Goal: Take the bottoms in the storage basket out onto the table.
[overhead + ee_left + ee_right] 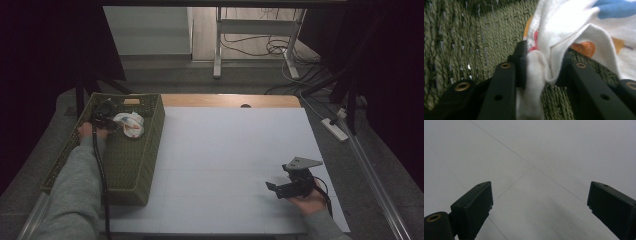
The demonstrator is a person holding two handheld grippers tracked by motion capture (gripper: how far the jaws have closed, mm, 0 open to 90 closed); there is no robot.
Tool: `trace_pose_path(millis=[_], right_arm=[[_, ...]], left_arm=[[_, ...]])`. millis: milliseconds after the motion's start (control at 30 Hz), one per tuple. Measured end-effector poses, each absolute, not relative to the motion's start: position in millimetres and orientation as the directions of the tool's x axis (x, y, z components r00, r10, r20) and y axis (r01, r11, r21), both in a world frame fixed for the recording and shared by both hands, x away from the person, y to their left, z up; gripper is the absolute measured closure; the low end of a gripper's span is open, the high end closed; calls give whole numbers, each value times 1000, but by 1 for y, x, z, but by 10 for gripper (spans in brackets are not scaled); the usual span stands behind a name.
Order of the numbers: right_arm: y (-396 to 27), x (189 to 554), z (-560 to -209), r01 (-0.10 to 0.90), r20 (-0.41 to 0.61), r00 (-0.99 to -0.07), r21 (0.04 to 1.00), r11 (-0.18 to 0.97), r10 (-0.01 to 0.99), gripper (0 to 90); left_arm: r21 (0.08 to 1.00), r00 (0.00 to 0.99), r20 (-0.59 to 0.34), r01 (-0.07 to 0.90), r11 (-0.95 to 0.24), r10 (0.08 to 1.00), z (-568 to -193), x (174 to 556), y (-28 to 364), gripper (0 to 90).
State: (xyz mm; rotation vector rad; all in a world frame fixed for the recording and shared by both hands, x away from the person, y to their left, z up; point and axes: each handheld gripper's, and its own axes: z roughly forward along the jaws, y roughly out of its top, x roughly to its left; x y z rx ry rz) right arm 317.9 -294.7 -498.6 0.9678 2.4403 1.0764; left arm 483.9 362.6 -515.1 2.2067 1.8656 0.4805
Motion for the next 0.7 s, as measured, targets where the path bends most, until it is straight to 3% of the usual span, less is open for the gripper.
trace_pose_path(millis=[200,700], right_arm=[[-295,318,-498,460,-9,-722,740,490,692,66],[-295,317,-497,451,-1,-732,749,485,682,66]], left_arm=[[397,125,101,904,-155,987,-509,482,364,761],[514,123,47,848,-129,991,-483,473,358,762]])
